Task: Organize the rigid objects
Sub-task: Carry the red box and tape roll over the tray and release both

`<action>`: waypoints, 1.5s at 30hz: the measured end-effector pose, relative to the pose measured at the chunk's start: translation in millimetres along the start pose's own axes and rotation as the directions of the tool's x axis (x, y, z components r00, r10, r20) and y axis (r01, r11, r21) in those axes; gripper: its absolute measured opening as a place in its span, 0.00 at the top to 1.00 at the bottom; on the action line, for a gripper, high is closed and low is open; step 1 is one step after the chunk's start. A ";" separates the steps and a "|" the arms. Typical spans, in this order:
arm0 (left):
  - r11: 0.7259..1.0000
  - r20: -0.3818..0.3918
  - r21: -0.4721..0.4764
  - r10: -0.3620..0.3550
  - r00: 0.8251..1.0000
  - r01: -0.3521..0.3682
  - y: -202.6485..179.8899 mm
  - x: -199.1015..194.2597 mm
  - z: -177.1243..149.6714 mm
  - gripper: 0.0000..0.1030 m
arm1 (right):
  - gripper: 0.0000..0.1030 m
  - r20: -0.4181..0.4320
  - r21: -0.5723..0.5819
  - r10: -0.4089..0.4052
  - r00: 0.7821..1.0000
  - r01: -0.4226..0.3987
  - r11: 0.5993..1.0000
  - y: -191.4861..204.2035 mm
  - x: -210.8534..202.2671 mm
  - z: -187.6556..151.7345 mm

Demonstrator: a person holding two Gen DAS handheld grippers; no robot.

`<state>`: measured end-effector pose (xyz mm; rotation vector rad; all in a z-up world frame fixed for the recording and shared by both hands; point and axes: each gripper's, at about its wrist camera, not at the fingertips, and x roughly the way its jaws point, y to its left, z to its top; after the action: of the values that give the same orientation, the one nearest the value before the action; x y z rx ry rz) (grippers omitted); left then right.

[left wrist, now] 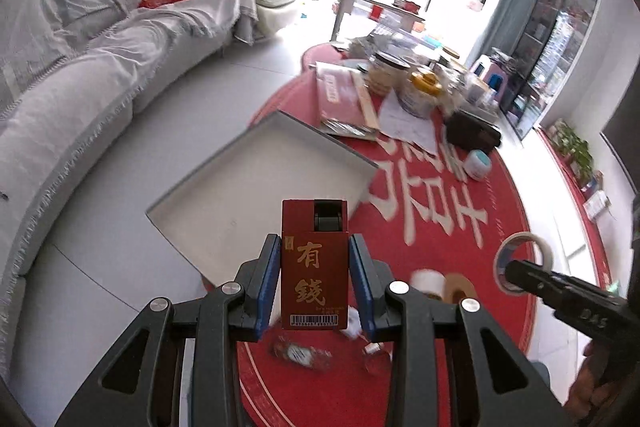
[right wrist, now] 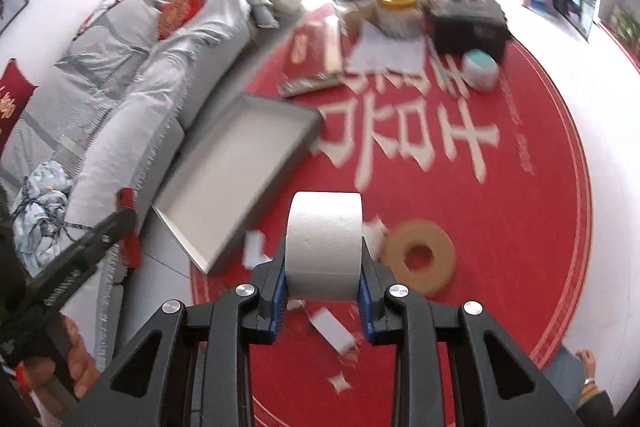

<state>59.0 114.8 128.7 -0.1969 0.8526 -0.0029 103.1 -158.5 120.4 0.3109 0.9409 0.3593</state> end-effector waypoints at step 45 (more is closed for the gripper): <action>0.976 -0.213 -0.050 0.197 0.957 -0.212 62.5 158.7 14.0 0.64 | 0.71 -0.207 -0.175 0.022 0.978 -0.059 0.983 105.5 201.5 63.7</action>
<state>169.3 165.7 8.2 -0.1777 1.0795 0.2049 247.0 16.2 52.8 0.1280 1.0968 0.5181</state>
